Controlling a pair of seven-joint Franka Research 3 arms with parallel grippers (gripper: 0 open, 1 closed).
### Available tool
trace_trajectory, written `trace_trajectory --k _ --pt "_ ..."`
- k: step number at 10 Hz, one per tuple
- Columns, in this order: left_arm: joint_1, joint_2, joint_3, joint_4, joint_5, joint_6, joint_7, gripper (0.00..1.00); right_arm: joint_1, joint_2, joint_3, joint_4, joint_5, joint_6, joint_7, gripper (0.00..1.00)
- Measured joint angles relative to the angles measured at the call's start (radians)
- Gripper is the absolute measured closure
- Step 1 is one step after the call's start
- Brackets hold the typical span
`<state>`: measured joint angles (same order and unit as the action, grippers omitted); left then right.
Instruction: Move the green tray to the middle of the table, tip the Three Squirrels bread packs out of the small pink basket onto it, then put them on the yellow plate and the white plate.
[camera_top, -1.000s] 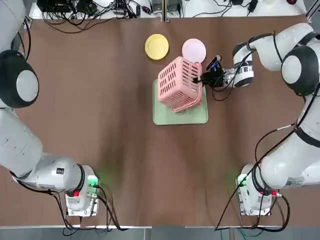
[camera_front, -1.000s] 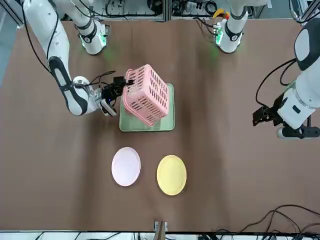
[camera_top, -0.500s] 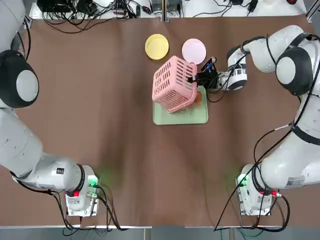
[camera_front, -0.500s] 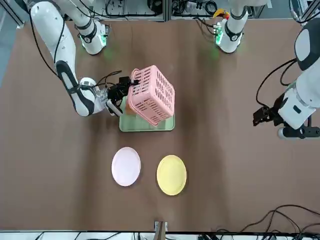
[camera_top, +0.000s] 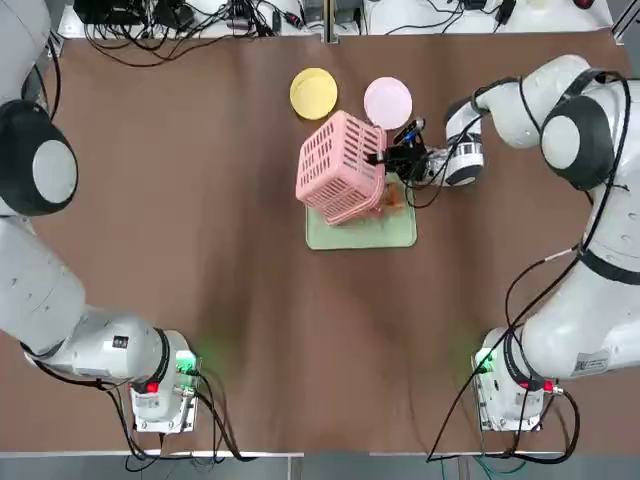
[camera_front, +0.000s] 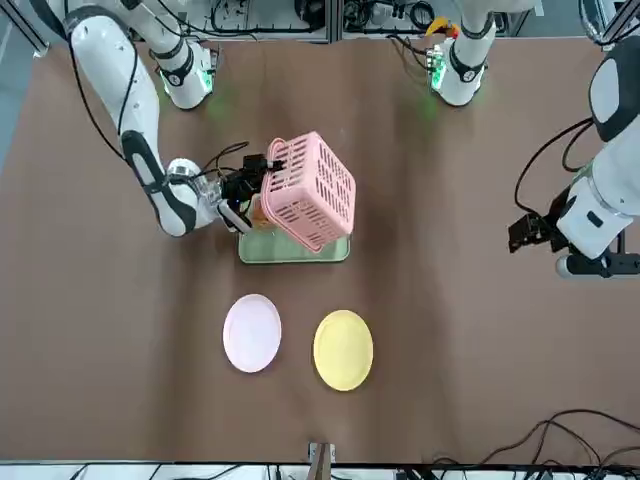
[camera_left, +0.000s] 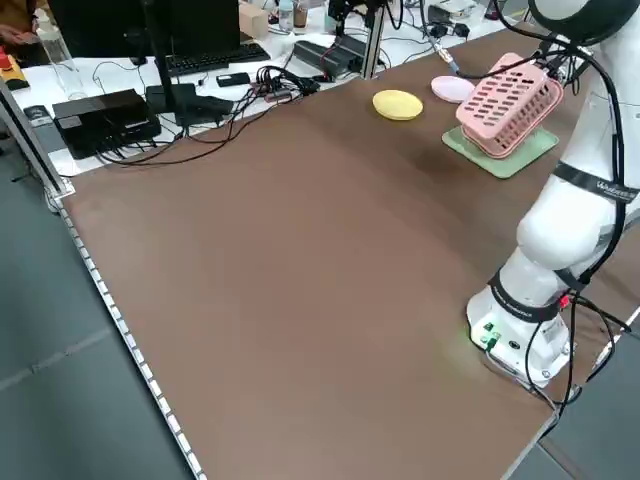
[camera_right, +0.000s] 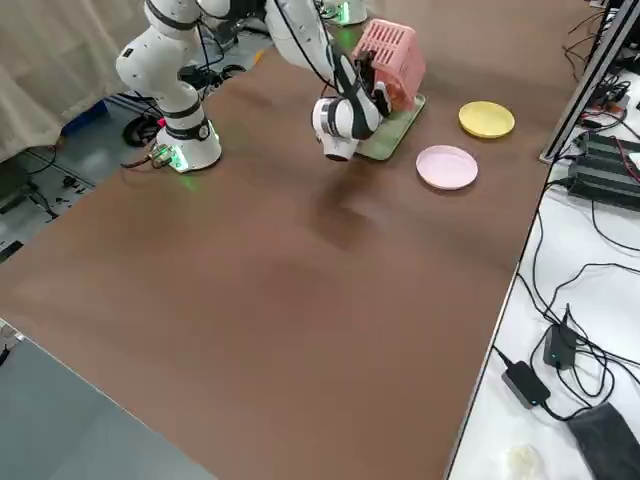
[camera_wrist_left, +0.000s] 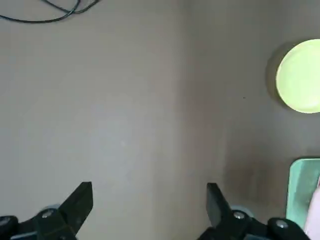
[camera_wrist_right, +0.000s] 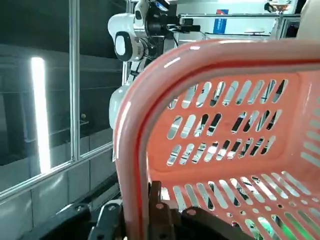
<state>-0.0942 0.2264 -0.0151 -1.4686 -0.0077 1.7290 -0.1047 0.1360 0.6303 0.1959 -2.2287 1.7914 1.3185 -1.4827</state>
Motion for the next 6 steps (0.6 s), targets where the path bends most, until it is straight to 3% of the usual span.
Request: trace_trajectory --k 3,6 --pt "0.001 0.000 0.000 0.000 0.001 0.000 0.004 0.00 0.021 0.011 0.048 0.008 0.055 0.024 -0.005 0.93" --pt "0.001 0.000 -0.001 0.000 0.001 0.000 0.004 0.00 0.021 0.012 0.052 0.009 0.058 -0.015 -0.010 0.93"
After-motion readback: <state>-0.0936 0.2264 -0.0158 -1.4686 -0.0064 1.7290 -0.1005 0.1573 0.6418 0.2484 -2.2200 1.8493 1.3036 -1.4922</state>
